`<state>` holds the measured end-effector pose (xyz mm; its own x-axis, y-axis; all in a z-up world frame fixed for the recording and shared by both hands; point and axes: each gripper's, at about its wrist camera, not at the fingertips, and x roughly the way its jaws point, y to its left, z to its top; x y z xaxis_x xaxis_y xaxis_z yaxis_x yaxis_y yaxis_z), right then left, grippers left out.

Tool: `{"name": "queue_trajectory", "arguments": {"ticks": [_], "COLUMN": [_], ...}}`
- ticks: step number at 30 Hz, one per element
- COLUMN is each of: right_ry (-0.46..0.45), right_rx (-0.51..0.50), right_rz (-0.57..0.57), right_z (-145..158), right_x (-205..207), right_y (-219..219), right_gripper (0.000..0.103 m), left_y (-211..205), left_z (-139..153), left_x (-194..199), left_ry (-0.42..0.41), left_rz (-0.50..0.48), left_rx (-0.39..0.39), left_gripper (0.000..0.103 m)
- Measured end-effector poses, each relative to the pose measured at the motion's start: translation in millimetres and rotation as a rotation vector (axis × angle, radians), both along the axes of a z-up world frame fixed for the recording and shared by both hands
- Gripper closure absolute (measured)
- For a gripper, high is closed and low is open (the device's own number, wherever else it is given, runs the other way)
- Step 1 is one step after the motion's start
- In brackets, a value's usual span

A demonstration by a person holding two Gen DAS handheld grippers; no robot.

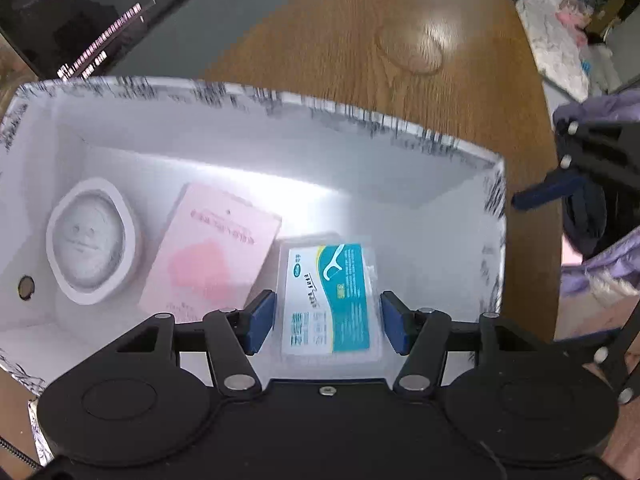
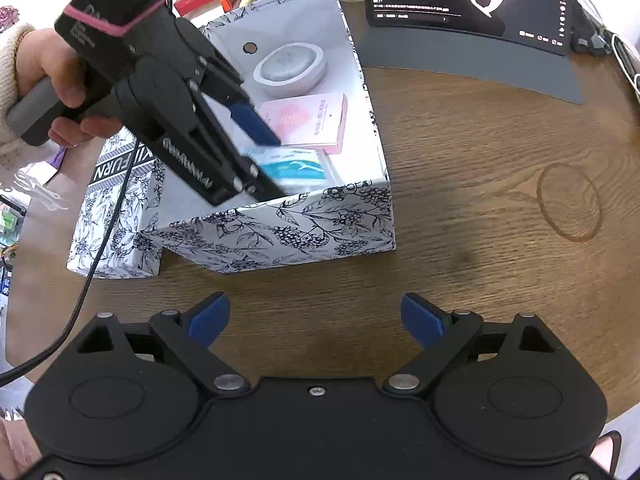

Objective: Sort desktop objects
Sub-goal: 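Open the left gripper to drop the floss-pick box, withdraw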

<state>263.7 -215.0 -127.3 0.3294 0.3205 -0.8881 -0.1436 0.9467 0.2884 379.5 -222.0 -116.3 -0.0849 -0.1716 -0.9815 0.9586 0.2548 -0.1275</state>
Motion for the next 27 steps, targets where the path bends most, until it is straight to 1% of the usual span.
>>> {"name": "queue_trajectory", "arguments": {"ticks": [2, 6, 10, 12, 14, 15, 16, 18, 19, 20, 23, 26, 27], "right_ry": [0.003, 0.003, -0.003, -0.008, -0.015, -0.019, -0.024, -0.034, -0.038, -0.042, -0.064, -0.086, -0.094], "right_rx": [0.002, 0.002, -0.004, -0.003, -0.003, -0.004, -0.005, -0.010, -0.012, -0.015, -0.024, -0.027, -0.030], "right_rz": [-0.001, 0.000, 0.004, 0.002, 0.002, 0.003, 0.003, 0.008, 0.012, 0.017, 0.045, 0.080, 0.094], "right_z": [-1.3, -1.6, -0.3, 0.3, 1.4, 1.7, 2.1, 3.2, 3.3, 3.8, 8.2, 12.7, 13.6], "right_x": [0.2, -0.6, -2.9, -3.7, -5.0, -5.7, -6.4, -8.4, -9.5, -10.8, -17.4, -24.6, -27.8], "right_y": [0.0, 1.4, 2.1, 1.6, 1.6, 1.8, 2.1, 2.6, 3.4, 4.2, 5.7, 6.9, 7.5], "right_gripper": [0.009, 0.009, 0.009, 0.009, 0.009, 0.009, 0.009, 0.008, 0.006, 0.004, 0.004, 0.003, 0.000], "left_y": [-0.6, -5.3, -2.2, -0.3, 6.7, 11.1, 14.7, 22.3, 24.0, 28.8, 46.8, 73.3, 81.8], "left_z": [-4.7, -5.0, 4.9, 17.1, 33.8, 42.4, 49.4, 64.2, 71.4, 78.2, 96.5, 109.3, 111.9], "left_x": [-0.4, 0.3, 0.7, 1.0, -1.2, -4.0, -9.0, -18.9, -22.8, -27.3, -43.0, -61.5, -67.3], "left_ry": [0.004, 0.006, -0.034, -0.053, -0.078, -0.096, -0.118, -0.157, -0.175, -0.194, -0.252, -0.295, -0.306], "left_rz": [0.004, 0.020, 0.066, 0.105, 0.154, 0.177, 0.200, 0.245, 0.274, 0.303, 0.387, 0.503, 0.550], "left_rx": [0.003, -0.012, -0.037, -0.075, -0.132, -0.165, -0.196, -0.253, -0.272, -0.285, -0.322, -0.342, -0.346], "left_gripper": [0.048, 0.048, 0.045, 0.035, 0.018, 0.013, 0.006, 0.004, 0.000, 0.000, 0.000, 0.000, 0.000]}}
